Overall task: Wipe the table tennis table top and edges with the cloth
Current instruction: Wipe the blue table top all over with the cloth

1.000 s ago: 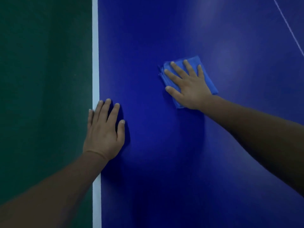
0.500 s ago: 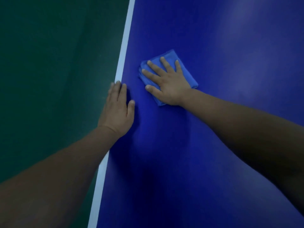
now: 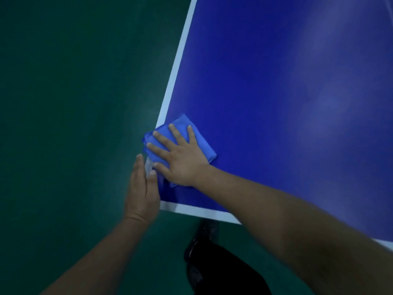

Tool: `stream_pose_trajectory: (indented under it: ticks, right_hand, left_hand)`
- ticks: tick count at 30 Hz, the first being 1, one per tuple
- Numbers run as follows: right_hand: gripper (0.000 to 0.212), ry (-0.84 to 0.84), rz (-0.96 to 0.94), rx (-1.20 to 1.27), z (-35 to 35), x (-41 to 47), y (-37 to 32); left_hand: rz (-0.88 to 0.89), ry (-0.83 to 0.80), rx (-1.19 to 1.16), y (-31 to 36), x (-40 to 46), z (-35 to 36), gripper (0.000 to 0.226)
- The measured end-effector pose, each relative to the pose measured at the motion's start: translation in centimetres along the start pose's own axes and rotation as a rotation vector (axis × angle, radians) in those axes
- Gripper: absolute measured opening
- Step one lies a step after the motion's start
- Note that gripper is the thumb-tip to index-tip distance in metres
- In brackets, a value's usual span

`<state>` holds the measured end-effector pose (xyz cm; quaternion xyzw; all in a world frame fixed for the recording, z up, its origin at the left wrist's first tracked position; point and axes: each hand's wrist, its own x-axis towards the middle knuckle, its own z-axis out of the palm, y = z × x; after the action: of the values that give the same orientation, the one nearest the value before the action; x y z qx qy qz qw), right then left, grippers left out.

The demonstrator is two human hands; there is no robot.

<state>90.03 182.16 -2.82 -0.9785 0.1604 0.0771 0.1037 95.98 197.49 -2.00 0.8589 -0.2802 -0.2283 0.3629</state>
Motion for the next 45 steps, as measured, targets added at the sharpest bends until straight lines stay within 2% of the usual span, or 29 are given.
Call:
stream_pose_trajectory:
  ticks: [5,9,14,18,24,26,28,30,32,35,37,40,45]
  right_hand:
    - [0.062,0.005,0.134,0.071,2.2,-6.1,-5.8]
    - [0.06,0.074,0.247,0.106,3.6,-10.7,-5.6]
    - [0.059,0.194,0.491,0.075,4.9,-19.5,2.3]
    - [0.062,0.129,0.725,0.075,4.7,-28.6,9.8]
    - [0.074,0.051,1.172,0.148,3.8,-41.5,20.7]
    - [0.069,0.068,1.319,0.199,3.3,-43.2,22.8]
    - [0.065,0.089,1.387,0.23,3.1,-42.6,23.0]
    - [0.07,0.09,1.321,0.199,2.8,-39.8,21.4]
    - [0.076,0.069,1.123,0.126,2.6,-35.3,18.5]
    - [0.063,0.055,0.812,0.08,2.6,-28.5,14.8]
    - [0.061,0.058,0.717,0.094,2.2,-26.2,14.3]
    - [0.061,0.076,0.68,0.08,2.2,-27.7,16.1]
    - [0.062,0.088,0.866,0.09,2.9,-37.9,22.9]
  left_hand:
    - [0.023,0.058,-0.008,-1.0,-2.4,0.7,0.074]
    - [0.187,0.112,0.364,-1.3,-3.9,2.4,0.072]
    - [0.462,-0.017,0.506,1.8,-6.0,7.1,0.061]
    - [0.573,-0.15,0.507,5.8,-8.0,11.2,0.058]
    - [0.658,-0.283,0.648,9.4,-10.1,16.9,0.06]
    - [0.634,-0.278,0.715,9.7,-10.3,18.0,0.063]
    - [0.625,-0.253,0.747,9.6,-10.2,18.5,0.064]
    - [0.626,-0.229,0.736,9.3,-10.2,18.7,0.066]
    - [0.627,-0.208,0.718,9.3,-10.1,18.7,0.067]
    - [0.637,-0.193,0.738,9.5,-10.3,18.8,0.066]
    - [0.631,-0.189,0.747,9.6,-10.4,18.8,0.066]
    - [0.606,-0.198,0.757,9.7,-10.4,18.8,0.067]
    - [0.553,-0.16,0.724,11.5,-12.3,20.6,0.067]
